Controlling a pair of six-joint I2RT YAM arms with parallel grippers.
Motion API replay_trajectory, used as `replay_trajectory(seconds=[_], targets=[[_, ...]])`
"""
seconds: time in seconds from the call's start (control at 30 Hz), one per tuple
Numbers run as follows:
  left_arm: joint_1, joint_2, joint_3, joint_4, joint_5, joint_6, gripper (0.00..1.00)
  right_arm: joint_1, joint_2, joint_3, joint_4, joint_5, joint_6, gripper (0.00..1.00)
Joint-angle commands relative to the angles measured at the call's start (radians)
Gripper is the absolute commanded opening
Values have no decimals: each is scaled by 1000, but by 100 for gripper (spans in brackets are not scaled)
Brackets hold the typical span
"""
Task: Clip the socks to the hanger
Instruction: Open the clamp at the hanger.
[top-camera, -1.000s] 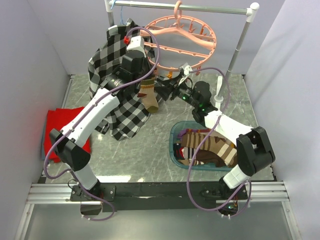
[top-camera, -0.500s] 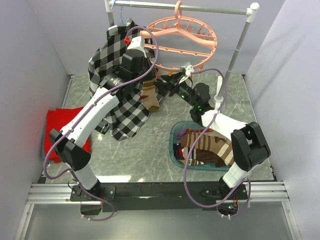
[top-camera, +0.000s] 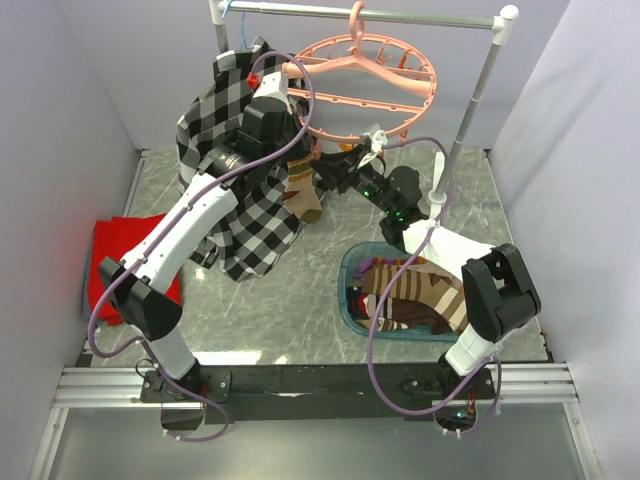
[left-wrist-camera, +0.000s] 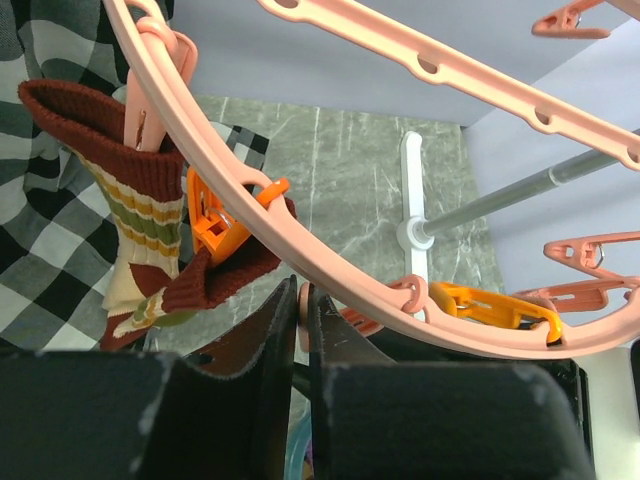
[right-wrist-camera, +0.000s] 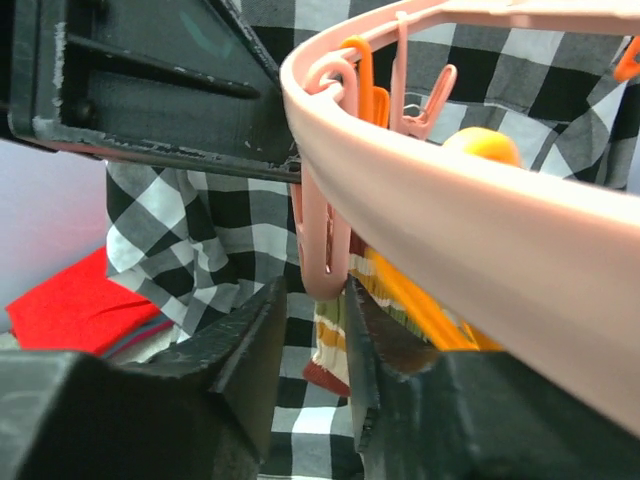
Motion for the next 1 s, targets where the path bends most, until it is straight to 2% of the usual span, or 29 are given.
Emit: replay_trajectory(seconds=[0.0,0.17,0.43,0.67,0.77,0.97], targets=[[3,-5,35,34,3,-12,15,-3,-39,27,44,-31,13,33],[6,-7,23,42,9,-15,19,2,-55,5,44,-34,21,20],[6,-29,-7,55,3,-14,30,8,-66,4,19,-20,10,10],[5,-91,-76,78,-15,-11,46,11,-69,8,-4,-3,-1,9],[5,-112,-108,103,-23,-5,43,11,-69,16,-17,3,-13,9],[6,-79,-80,89,-6,-6,43,16,-64,21,-25,14,-14,9]])
